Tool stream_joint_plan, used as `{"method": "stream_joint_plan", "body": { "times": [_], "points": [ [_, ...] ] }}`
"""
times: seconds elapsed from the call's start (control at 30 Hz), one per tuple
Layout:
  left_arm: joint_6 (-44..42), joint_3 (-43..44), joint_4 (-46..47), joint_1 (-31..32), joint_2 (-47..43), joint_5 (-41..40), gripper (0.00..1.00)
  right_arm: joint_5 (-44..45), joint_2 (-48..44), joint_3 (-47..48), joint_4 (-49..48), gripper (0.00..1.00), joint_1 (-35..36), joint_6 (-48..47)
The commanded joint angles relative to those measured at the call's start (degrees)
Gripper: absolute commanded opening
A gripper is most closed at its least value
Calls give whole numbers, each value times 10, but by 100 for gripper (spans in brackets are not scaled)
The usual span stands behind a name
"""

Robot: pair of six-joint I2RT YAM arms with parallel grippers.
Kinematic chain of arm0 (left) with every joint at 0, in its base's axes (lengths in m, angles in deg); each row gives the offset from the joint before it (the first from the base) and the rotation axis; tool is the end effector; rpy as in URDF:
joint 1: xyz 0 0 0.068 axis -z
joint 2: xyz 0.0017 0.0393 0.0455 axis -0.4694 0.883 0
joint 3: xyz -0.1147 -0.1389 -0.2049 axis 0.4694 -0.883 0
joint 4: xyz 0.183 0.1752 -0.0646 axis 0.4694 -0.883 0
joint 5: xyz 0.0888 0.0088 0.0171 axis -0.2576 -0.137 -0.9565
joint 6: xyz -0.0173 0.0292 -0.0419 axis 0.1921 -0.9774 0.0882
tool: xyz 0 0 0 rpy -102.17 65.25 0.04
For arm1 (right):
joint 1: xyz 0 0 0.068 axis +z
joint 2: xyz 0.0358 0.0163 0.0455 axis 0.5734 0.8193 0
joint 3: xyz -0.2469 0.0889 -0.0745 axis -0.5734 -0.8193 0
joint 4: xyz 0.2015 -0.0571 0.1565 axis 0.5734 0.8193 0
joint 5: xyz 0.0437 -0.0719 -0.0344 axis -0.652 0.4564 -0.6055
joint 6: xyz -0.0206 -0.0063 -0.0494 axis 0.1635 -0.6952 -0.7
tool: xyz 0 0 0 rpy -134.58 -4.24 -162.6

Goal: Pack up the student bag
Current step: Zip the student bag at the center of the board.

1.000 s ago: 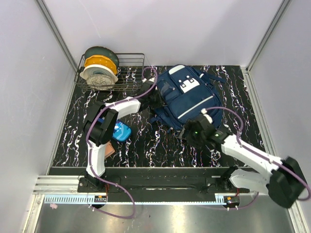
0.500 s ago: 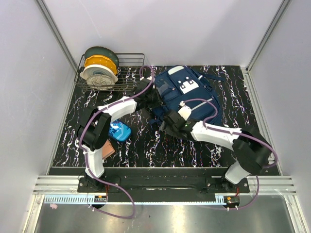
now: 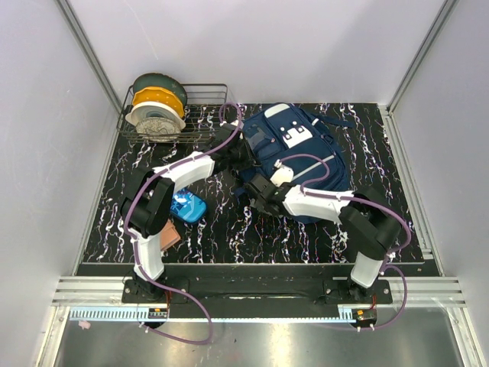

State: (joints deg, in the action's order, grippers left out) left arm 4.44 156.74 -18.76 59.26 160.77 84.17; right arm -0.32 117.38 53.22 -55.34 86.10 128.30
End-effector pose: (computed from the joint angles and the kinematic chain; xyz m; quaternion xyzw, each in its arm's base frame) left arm 0.3654 -0.2303 0.2106 -0.0638 0.8994 -0.3336 0.2751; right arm 0.2312 0.2600 0.1701 0.1679 0.9272 0.0760 0.3261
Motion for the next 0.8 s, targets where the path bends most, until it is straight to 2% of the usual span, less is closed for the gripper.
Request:
{"method": "stream_joint_plan", "body": {
  "times": [0.0, 0.2, 0.3, 0.4, 0.43, 0.5, 0.57, 0.67, 0.73, 0.77],
  "points": [
    [-10, 10, 17, 2, -47, 53, 0, 59, 1, 19, 28, 56, 3, 12],
    [-8, 7, 21, 2, -49, 56, 0, 79, 28, 27, 32, 48, 3, 17],
    [-7, 6, 24, 1, -52, 57, 0, 88, 54, 45, 38, 38, 3, 14],
    [-8, 4, 24, 1, -54, 57, 0, 101, 68, 54, 46, 35, 3, 11],
    [-8, 3, 24, 2, -56, 57, 0, 103, 69, 54, 47, 29, 3, 11],
    [-8, 3, 25, 1, -56, 57, 0, 104, 71, 55, 47, 23, 3, 6],
    [-8, 4, 25, 1, -56, 58, 0, 108, 67, 51, 49, 22, 3, 8],
    [-8, 3, 26, 1, -55, 59, 0, 120, 55, 43, 49, 15, 2, 7],
    [-8, 4, 27, 1, -54, 60, 0, 122, 49, 38, 52, 2, 2, 6],
    [-8, 3, 28, 1, -54, 61, 0, 122, 43, 36, 50, 0, 3, -2]
  ]
}}
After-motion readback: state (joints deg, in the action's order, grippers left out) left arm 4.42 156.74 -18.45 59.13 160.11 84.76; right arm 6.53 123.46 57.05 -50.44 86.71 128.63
